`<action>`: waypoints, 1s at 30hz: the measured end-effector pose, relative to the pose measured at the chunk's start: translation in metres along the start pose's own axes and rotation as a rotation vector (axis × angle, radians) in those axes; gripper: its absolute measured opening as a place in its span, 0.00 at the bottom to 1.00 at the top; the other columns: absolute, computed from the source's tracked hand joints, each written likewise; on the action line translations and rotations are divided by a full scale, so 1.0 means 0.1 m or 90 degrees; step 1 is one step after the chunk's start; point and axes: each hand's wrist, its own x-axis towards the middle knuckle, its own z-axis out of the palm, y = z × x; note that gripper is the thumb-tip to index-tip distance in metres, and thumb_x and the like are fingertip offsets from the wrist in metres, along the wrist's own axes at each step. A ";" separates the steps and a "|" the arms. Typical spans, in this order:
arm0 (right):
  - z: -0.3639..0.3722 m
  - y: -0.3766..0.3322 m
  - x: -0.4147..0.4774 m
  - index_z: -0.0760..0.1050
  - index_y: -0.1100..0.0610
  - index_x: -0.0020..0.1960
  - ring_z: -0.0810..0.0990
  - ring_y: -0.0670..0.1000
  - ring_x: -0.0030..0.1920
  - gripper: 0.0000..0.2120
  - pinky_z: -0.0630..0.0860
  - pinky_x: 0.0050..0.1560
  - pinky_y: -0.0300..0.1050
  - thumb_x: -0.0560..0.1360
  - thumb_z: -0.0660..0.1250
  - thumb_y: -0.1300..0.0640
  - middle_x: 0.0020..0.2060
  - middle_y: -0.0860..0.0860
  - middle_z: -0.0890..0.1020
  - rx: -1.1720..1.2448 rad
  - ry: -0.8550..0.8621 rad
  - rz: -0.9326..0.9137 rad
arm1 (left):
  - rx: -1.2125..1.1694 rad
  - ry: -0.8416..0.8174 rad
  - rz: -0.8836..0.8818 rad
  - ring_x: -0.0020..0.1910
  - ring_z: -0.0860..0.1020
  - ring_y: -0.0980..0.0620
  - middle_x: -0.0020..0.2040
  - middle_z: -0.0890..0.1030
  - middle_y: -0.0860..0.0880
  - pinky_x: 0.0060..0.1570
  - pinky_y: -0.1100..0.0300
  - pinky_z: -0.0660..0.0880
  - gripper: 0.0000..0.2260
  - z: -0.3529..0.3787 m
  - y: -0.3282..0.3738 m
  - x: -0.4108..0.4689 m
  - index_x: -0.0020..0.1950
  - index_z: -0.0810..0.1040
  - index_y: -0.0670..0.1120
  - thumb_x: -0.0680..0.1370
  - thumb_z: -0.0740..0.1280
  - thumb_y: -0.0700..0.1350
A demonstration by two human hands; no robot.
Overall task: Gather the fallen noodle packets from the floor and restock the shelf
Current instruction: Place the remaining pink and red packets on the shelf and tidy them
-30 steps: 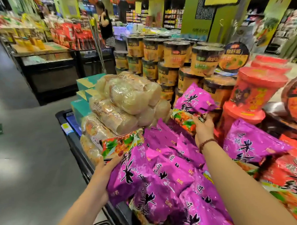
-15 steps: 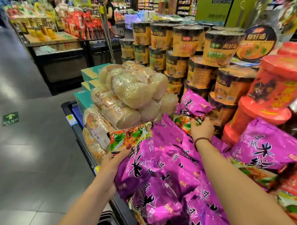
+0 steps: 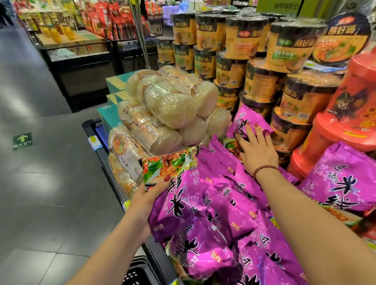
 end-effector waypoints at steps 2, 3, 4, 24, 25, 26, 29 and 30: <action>-0.02 -0.02 0.01 0.53 0.46 0.78 0.45 0.58 0.77 0.30 0.51 0.75 0.56 0.79 0.61 0.49 0.78 0.53 0.47 0.009 -0.045 0.008 | -0.006 -0.005 0.001 0.37 0.84 0.43 0.46 0.85 0.39 0.35 0.52 0.81 0.26 0.03 0.01 -0.02 0.63 0.75 0.40 0.67 0.74 0.45; -0.05 -0.03 0.01 0.54 0.46 0.77 0.45 0.57 0.77 0.30 0.52 0.75 0.56 0.79 0.61 0.50 0.78 0.53 0.47 0.021 -0.047 0.010 | -0.006 -0.008 0.001 0.37 0.84 0.43 0.45 0.85 0.39 0.34 0.53 0.81 0.25 0.04 0.03 -0.03 0.62 0.75 0.40 0.67 0.74 0.45; -0.10 -0.06 0.01 0.56 0.47 0.77 0.46 0.57 0.77 0.29 0.52 0.75 0.56 0.79 0.61 0.50 0.78 0.53 0.48 0.038 -0.046 0.014 | -0.004 -0.012 0.004 0.37 0.84 0.43 0.45 0.85 0.39 0.34 0.53 0.81 0.26 0.04 0.04 -0.04 0.63 0.75 0.40 0.67 0.74 0.45; -0.90 -0.87 -1.19 0.72 0.64 0.67 0.78 0.52 0.36 0.42 0.77 0.38 0.46 0.56 0.79 0.53 0.41 0.55 0.80 1.427 -0.275 0.586 | -0.196 0.020 0.111 0.51 0.81 0.44 0.46 0.84 0.50 0.58 0.40 0.76 0.20 0.74 -0.16 -0.03 0.55 0.77 0.49 0.64 0.75 0.44; -0.89 -0.87 -1.21 0.74 0.63 0.65 0.78 0.51 0.32 0.35 0.76 0.33 0.44 0.60 0.78 0.54 0.38 0.54 0.79 1.422 -0.248 0.614 | -0.190 0.014 0.113 0.52 0.81 0.43 0.47 0.84 0.49 0.59 0.40 0.75 0.24 0.77 -0.17 -0.05 0.58 0.77 0.48 0.63 0.77 0.43; -0.89 -0.86 -1.22 0.74 0.62 0.62 0.77 0.50 0.29 0.29 0.75 0.29 0.42 0.64 0.77 0.55 0.36 0.54 0.79 1.394 -0.212 0.639 | -0.178 0.006 0.111 0.52 0.81 0.44 0.49 0.84 0.48 0.59 0.42 0.76 0.27 0.77 -0.18 -0.05 0.61 0.76 0.46 0.64 0.77 0.43; -0.86 -0.67 -1.16 0.70 0.57 0.61 0.80 0.54 0.44 0.32 0.80 0.47 0.52 0.62 0.79 0.51 0.47 0.56 0.81 1.319 -0.076 0.646 | -0.185 -0.072 0.109 0.39 0.83 0.52 0.42 0.85 0.48 0.37 0.59 0.80 0.21 0.76 -0.18 -0.09 0.60 0.76 0.43 0.67 0.73 0.41; -0.89 -0.58 -1.12 0.70 0.59 0.64 0.80 0.57 0.52 0.40 0.77 0.57 0.58 0.57 0.81 0.49 0.55 0.57 0.81 1.324 -0.047 0.627 | -0.193 -0.089 0.108 0.34 0.82 0.55 0.38 0.85 0.49 0.31 0.63 0.78 0.19 0.74 -0.17 -0.09 0.58 0.75 0.43 0.68 0.72 0.40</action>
